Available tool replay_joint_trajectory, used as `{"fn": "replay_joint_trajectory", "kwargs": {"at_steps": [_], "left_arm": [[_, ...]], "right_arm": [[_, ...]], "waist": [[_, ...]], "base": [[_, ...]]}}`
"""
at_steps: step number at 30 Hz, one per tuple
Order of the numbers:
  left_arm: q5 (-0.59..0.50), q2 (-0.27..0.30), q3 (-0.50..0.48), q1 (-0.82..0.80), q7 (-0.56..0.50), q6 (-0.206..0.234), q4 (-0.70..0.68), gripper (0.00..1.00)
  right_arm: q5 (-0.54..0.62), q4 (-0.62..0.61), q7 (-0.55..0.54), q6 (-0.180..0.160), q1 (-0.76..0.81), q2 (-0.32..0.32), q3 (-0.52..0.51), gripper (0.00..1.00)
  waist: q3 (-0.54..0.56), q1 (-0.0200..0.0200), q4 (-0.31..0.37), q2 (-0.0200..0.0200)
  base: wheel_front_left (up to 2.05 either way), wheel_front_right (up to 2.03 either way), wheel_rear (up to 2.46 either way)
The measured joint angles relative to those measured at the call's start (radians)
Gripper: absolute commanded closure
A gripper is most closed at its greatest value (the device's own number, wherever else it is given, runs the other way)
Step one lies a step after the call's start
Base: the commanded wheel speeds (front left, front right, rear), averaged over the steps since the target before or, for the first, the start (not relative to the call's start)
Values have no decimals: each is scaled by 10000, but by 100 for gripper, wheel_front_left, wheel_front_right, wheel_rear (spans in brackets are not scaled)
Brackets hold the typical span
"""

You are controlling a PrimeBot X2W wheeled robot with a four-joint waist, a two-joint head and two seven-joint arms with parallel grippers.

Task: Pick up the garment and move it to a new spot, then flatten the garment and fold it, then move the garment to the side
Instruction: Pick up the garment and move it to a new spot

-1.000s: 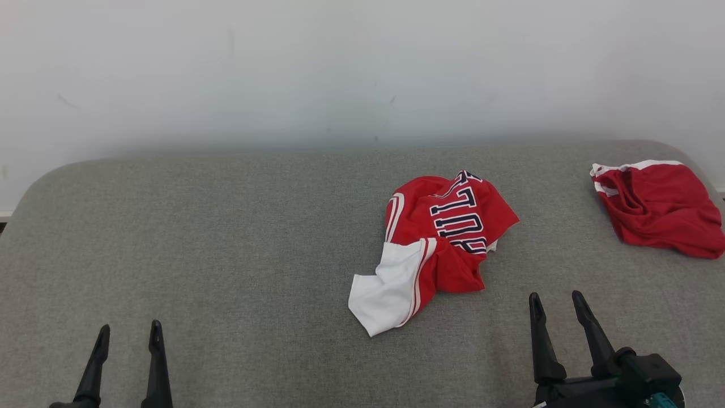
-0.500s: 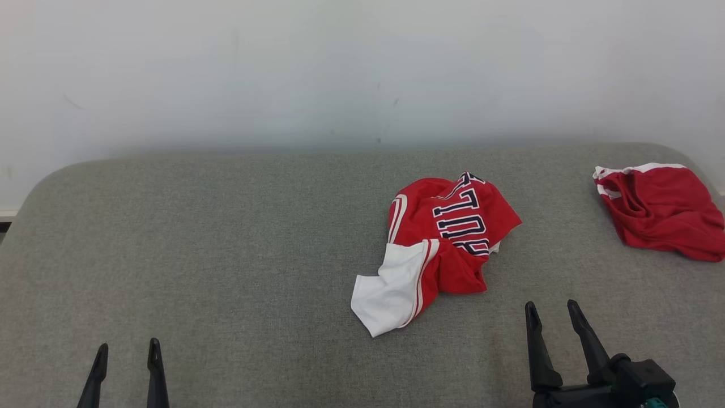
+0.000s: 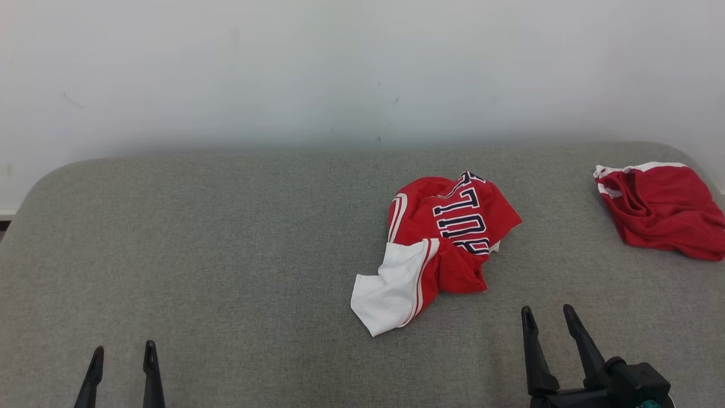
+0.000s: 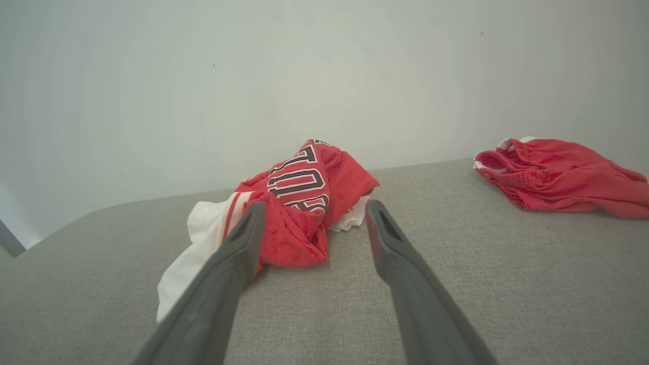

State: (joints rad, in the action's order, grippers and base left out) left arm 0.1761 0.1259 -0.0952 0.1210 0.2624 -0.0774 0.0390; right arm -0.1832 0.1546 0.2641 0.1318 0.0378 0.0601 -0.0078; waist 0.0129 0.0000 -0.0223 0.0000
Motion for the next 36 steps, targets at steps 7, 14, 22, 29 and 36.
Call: {"fn": "replay_joint_trajectory", "kwargs": {"at_steps": [7, 14, 22, 29, 36], "left_arm": [[-150, -132, -165, -1, 0, -123, 56, 0], [-234, -226, -240, -4, 0, -211, 90, 0], [-270, -307, -360, -12, 0, -299, 136, 0], [-347, -357, -437, -12, 0, -372, 163, 0], [-374, -401, -487, -14, 0, -422, 173, 0]], "right_arm": [[-8, 35, -2, 0, -3, -13, 23, 0], [-12, 31, 0, 0, -3, -27, 10, 0], [-13, -25, 0, 0, 12, -36, 2, 0], [-12, -35, 0, 0, 30, -38, 4, 0], [-12, -38, 0, 0, 35, -33, 6, 0]], "waist": [[1, 0, 35, 0], [-11, 0, 32, 0], [-4, 0, 7, 0], [-4, 0, -23, 0], [-27, 0, -32, 0]], "base": [[0, 0, 0], [0, 0, 0], [0, 0, 0], [0, 0, 0], [0, 0, 0]]}}
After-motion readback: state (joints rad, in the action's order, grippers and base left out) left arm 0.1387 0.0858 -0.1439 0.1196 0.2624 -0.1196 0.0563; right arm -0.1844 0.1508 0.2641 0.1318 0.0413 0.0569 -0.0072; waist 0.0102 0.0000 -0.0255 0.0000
